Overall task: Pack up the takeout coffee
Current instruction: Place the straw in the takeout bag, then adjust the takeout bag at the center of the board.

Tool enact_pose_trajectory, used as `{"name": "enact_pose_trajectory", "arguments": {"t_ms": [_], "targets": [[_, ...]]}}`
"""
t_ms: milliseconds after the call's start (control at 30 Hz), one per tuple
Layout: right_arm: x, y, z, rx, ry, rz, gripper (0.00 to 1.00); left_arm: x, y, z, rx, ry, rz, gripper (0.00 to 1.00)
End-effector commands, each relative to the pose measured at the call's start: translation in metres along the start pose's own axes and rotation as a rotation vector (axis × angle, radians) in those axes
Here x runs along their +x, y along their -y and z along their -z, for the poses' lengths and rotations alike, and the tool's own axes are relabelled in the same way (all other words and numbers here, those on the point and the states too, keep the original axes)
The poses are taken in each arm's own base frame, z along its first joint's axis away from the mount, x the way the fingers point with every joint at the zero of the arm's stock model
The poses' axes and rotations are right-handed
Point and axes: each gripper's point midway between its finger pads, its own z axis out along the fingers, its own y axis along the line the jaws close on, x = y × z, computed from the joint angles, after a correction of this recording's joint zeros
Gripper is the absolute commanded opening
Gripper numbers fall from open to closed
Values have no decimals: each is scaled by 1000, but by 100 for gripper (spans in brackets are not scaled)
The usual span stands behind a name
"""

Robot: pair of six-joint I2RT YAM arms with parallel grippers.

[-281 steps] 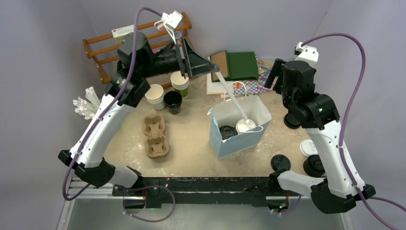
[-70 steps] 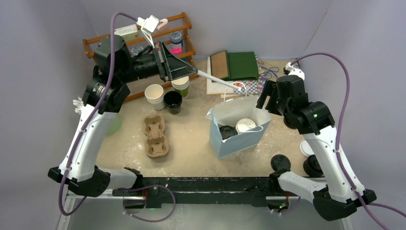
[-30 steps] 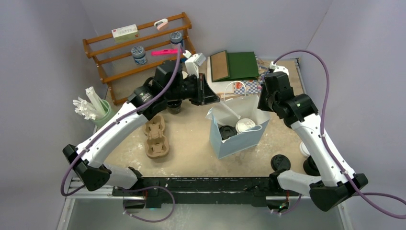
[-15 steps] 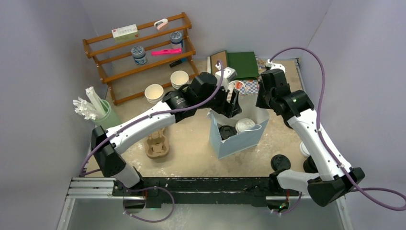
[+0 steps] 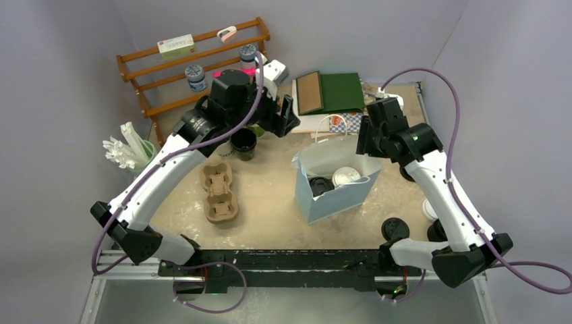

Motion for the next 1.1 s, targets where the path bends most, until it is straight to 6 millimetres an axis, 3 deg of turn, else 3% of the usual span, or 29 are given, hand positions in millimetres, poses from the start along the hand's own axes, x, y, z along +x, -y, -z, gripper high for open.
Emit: {"name": "enact_pose_trajectory", "arguments": {"t_ms": [0, 233, 500, 567, 733, 867, 933, 1067], "targets": [[15, 26, 23, 96, -40, -60, 68, 22, 30, -13, 206, -35, -104, 73], [40, 45, 39, 188, -98, -206, 66, 34, 45, -44, 343, -33, -120, 75], [52, 35, 46, 141, -95, -450, 55, 49, 48, -72, 405, -67, -131, 70], [55, 33, 45, 138, -108, -472, 51, 55, 49, -77, 420, -81, -113, 64], [53, 26, 39, 119, -108, -493, 26, 68, 48, -81, 428, -115, -101, 43], [37, 13, 33, 67, -79, -485, 2, 73, 43, -75, 398, -142, -110, 11], [26, 3, 29, 29, -62, -468, 0, 74, 36, -68, 347, -156, -114, 0], [-3, -25, 19, -89, -20, -411, 0, 67, 18, -46, 199, -157, -95, 0]]}}
